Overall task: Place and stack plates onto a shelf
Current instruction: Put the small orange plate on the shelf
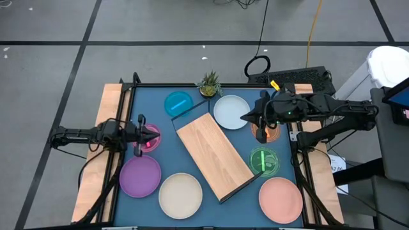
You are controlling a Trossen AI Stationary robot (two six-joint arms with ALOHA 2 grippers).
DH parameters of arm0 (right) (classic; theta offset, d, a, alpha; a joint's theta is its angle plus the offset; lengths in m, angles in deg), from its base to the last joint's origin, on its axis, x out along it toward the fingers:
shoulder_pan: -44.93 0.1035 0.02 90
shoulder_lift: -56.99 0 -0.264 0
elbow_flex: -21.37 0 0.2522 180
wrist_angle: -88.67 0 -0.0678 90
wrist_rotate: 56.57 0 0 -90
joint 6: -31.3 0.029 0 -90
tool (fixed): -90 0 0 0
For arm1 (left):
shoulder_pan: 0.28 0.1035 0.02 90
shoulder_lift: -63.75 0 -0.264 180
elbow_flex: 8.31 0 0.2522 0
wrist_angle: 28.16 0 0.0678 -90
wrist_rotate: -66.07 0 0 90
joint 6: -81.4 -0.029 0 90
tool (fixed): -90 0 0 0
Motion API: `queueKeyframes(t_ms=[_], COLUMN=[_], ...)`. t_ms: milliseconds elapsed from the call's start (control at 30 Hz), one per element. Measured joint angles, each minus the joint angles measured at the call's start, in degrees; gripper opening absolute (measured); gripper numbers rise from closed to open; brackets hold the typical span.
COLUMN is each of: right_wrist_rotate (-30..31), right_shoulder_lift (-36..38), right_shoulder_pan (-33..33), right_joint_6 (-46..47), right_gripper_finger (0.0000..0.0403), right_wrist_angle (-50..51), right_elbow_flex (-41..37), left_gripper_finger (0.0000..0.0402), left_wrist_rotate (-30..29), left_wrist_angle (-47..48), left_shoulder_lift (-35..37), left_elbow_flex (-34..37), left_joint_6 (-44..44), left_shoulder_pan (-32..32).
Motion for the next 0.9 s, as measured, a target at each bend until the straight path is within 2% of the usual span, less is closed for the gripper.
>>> queueKeyframes(t_ms=[200, 367, 600, 900], right_wrist_rotate=[0.0, 0.0, -0.1, -0.3], right_shoulder_lift=[0.0, 0.0, 0.0, 0.0], right_shoulder_pan=[0.0, 0.0, 0.0, 0.0], right_joint_6=[0.0, 0.0, 0.0, 0.0], right_gripper_finger=[0.0000, 0.0000, 0.0000, 0.0000], right_wrist_angle=[1.4, 2.9, 4.7, 5.9], right_elbow_flex=[0.0, 0.0, 0.0, 0.0], left_gripper_finger=[0.0012, 0.0012, 0.0012, 0.0012], left_wrist_rotate=[-5.2, -5.4, -5.9, -7.0], left_wrist_angle=[-4.2, -3.6, 5.4, 17.7], left_shoulder_lift=[-0.8, -4.9, -14.6, -29.5], left_elbow_flex=[-0.8, -5.5, -18.6, -40.8], left_joint_6=[4.4, 4.8, 4.8, 1.4], left_shoulder_pan=[0.0, 0.0, 0.0, 0.0])
